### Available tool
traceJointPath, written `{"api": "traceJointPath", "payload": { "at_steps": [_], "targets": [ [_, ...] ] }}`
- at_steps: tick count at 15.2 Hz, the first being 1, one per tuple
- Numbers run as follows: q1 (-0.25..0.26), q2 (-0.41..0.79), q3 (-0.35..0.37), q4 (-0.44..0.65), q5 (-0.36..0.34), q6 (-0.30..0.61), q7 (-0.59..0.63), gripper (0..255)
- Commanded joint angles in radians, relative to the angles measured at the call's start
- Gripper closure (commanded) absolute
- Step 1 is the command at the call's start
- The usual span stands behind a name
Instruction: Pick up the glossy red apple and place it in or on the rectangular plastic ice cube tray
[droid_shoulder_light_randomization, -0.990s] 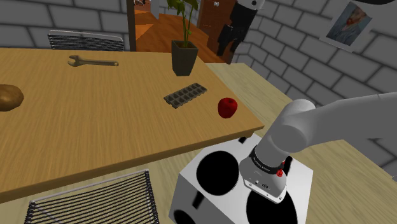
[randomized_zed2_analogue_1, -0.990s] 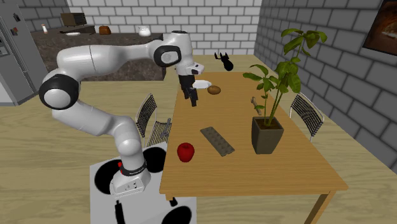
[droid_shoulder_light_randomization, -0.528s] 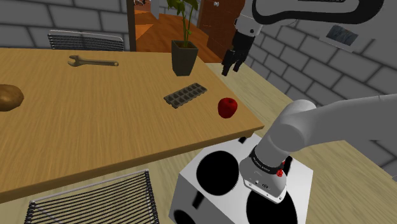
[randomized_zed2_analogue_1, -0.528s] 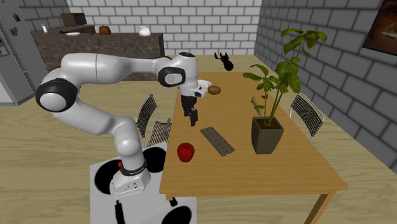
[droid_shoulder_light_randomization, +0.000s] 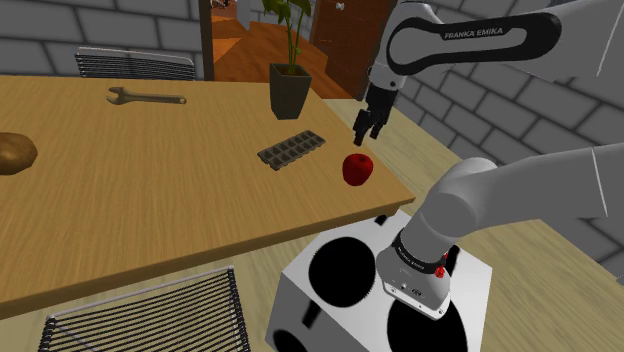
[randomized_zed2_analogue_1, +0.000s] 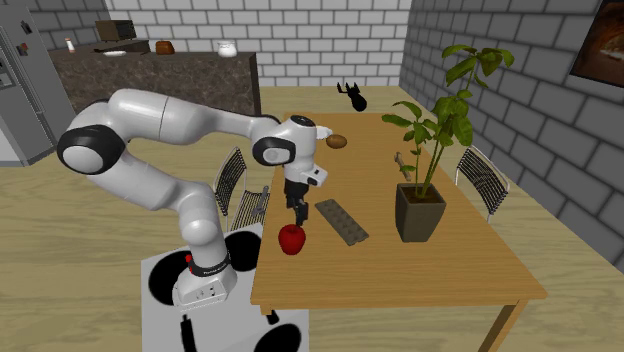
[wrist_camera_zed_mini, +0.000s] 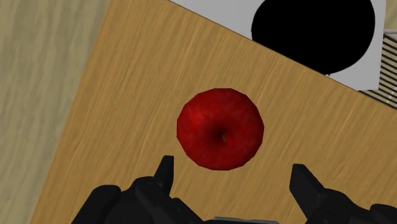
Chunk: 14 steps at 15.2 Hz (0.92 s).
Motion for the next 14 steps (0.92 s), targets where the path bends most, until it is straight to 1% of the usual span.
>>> {"api": "traceJointPath", "payload": {
  "at_steps": [1, 6, 14],
  "targets": [
    [-0.004, 0.009, -0.008, -0.024, -0.005, 0.028, -0.005, 0],
    [-0.006, 0.029, -0.016, -0.089, -0.012, 0.113, -0.005, 0],
    [-0.006, 0.029, -0.016, -0.089, -0.012, 0.113, -0.005, 0]
  ]
}}
